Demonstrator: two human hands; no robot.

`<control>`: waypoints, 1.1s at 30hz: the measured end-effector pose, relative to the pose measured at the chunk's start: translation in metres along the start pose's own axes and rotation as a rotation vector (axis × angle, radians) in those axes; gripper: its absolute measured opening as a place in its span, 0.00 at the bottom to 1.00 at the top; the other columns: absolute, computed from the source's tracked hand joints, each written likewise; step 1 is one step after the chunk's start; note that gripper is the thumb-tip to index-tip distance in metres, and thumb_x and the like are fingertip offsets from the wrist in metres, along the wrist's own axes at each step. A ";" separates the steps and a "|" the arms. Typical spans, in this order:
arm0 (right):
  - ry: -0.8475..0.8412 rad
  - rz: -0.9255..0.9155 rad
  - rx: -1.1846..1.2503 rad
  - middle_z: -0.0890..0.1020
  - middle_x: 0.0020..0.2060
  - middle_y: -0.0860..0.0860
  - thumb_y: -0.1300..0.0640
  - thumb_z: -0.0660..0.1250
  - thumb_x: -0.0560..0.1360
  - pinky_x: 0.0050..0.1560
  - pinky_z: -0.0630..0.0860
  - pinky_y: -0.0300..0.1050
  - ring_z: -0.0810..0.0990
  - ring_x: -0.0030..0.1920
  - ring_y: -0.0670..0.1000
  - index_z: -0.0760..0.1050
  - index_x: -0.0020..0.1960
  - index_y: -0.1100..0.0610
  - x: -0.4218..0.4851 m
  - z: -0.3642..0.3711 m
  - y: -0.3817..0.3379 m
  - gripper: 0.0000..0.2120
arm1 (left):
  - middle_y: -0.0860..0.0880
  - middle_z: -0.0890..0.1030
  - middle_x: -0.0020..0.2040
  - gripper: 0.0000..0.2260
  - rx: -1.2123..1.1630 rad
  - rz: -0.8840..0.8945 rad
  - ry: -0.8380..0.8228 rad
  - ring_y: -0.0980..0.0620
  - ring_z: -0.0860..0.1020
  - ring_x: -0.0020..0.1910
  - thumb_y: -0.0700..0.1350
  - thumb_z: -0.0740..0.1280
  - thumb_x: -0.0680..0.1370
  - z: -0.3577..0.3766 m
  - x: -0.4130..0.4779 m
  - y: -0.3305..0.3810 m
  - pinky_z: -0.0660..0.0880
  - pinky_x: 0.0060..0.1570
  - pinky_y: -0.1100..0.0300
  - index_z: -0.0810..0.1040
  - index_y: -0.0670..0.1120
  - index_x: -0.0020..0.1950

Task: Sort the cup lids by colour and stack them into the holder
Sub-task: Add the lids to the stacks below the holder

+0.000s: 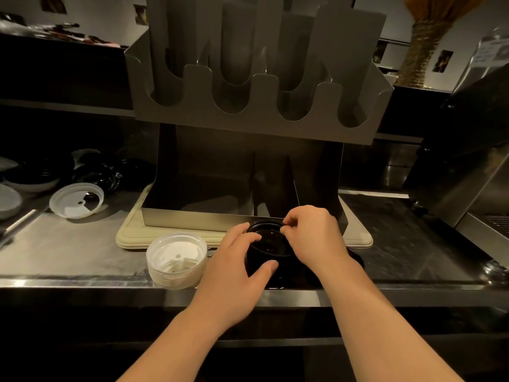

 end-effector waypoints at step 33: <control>0.035 0.128 -0.185 0.80 0.45 0.49 0.53 0.67 0.80 0.29 0.65 0.37 0.78 0.40 0.47 0.76 0.57 0.50 -0.016 0.001 -0.006 0.07 | 0.77 0.62 0.49 0.31 -0.285 -0.095 -0.014 0.78 0.62 0.47 0.55 0.76 0.72 0.011 -0.001 0.004 0.59 0.53 0.73 0.57 0.69 0.63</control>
Point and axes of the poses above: each hand's wrist, its own x-axis towards the middle knuckle, its own z-axis out of the palm, y = z × x, the point moved 3 cm from there along x, towards the middle knuckle
